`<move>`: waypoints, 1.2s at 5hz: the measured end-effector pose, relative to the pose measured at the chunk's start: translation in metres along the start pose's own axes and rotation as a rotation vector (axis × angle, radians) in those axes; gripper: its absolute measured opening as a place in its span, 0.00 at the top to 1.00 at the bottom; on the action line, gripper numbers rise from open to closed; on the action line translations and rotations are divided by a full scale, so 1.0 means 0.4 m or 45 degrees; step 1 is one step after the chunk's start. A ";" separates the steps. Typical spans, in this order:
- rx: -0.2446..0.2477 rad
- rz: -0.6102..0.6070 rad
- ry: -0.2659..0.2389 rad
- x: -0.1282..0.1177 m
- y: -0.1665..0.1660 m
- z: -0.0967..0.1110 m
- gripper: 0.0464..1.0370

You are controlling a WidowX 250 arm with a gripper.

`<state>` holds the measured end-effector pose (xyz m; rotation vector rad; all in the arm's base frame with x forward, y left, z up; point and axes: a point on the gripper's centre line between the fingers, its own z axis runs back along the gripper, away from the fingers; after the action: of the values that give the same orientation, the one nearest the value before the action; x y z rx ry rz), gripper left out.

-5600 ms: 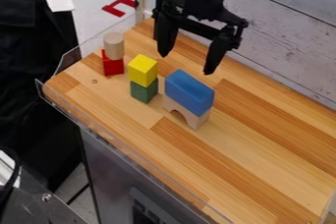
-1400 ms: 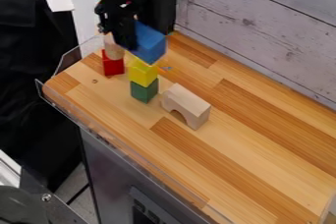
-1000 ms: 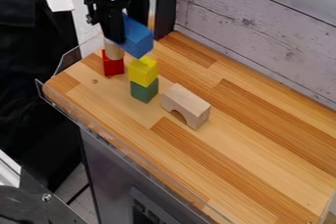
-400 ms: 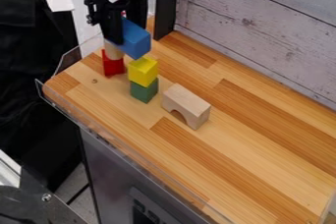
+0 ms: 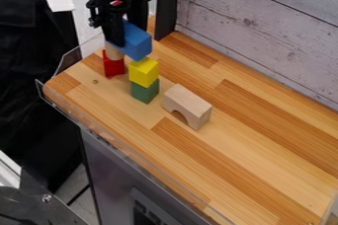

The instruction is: Take the rectangular block and place it on top of the cube and cylinder

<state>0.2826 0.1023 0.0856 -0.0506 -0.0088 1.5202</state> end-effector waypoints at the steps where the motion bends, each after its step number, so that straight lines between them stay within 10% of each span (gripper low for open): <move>1: 0.003 -0.001 0.011 0.000 -0.006 -0.006 0.47; 6: 0.004 -0.014 0.013 0.017 -0.016 -0.011 0.47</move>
<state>0.2896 0.1087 0.0812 -0.0558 0.0011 1.5090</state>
